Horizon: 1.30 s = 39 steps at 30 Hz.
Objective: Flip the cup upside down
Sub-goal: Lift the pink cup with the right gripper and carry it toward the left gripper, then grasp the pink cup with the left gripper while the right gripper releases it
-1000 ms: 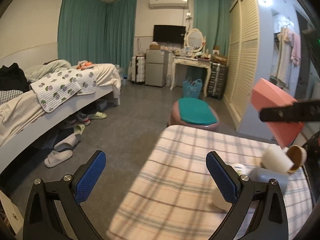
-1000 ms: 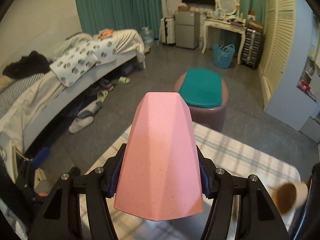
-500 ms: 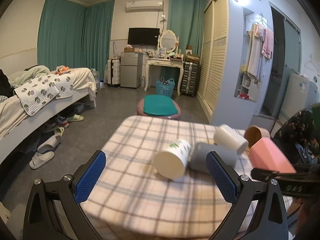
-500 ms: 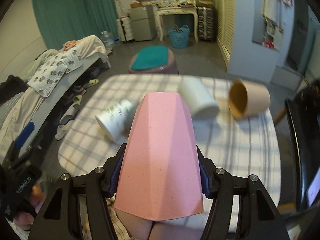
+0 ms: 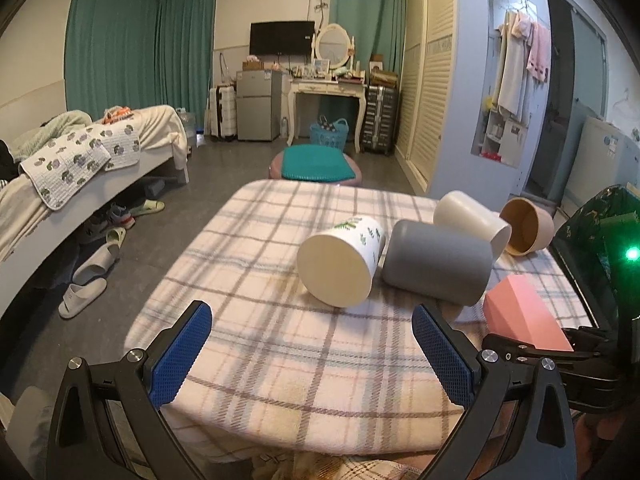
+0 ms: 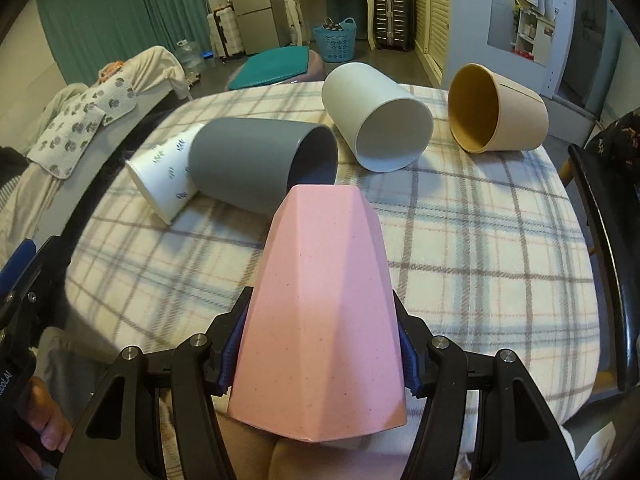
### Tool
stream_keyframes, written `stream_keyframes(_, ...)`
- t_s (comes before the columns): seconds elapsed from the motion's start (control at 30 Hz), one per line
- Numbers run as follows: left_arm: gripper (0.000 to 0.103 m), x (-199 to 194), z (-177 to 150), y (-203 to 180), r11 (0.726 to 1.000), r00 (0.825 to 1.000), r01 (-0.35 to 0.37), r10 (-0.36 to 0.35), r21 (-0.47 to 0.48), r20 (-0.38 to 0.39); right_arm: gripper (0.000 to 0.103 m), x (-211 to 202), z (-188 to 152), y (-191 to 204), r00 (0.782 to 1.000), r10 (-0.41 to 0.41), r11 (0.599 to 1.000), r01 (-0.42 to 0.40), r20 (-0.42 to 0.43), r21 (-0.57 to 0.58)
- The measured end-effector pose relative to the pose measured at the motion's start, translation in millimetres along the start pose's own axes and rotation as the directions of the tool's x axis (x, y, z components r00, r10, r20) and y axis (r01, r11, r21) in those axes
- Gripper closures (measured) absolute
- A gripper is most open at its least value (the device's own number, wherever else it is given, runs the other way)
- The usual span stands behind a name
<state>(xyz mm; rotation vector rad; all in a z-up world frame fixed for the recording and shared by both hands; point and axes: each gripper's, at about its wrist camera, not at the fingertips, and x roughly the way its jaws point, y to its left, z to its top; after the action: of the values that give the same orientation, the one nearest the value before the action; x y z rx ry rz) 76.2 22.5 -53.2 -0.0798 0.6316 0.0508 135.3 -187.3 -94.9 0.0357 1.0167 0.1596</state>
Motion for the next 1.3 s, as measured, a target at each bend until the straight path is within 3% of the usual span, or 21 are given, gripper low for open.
stream_keyframes(0.4, 0.0, 10, 0, -2, 1.0, 0.999, -0.004, 0.005, 0.022, -0.043, 0.041, 4, -4, 3, 0.999, -0.049, 0.998, 0.05, 0.019, -0.044)
stream_keyframes(0.6, 0.0, 4, 5, -11, 0.999, 0.999, -0.018, 0.019, 0.033, -0.043, 0.022, -20, -6, -3, 0.995, -0.018, 0.998, 0.023, 0.094, -0.052)
stream_keyframes(0.7, 0.0, -3, 10, -19, 0.999, 0.999, -0.02, 0.022, 0.044, -0.035, 0.019, -35, -7, -9, 0.99, -0.023, 0.998, 0.031, 0.136, -0.059)
stream_keyframes(1.0, 0.0, -13, 25, -73, 0.993, 0.999, 0.001, 0.004, 0.115, -0.045, 0.011, -73, -13, -45, 0.961, -0.087, 0.992, 0.107, 0.263, -0.061)
stream_keyframes(1.17, 0.0, -5, 34, -114, 0.986, 0.995, 0.033, -0.017, 0.162, -0.096, 0.009, -89, -17, -79, 0.938, -0.128, 0.989, 0.145, 0.321, -0.031)
stream_keyframes(1.3, 0.0, 11, 41, -141, 0.981, 0.983, 0.092, -0.062, 0.173, -0.171, 0.009, -91, -20, -110, 0.934, -0.148, 0.989, 0.143, 0.325, 0.037)
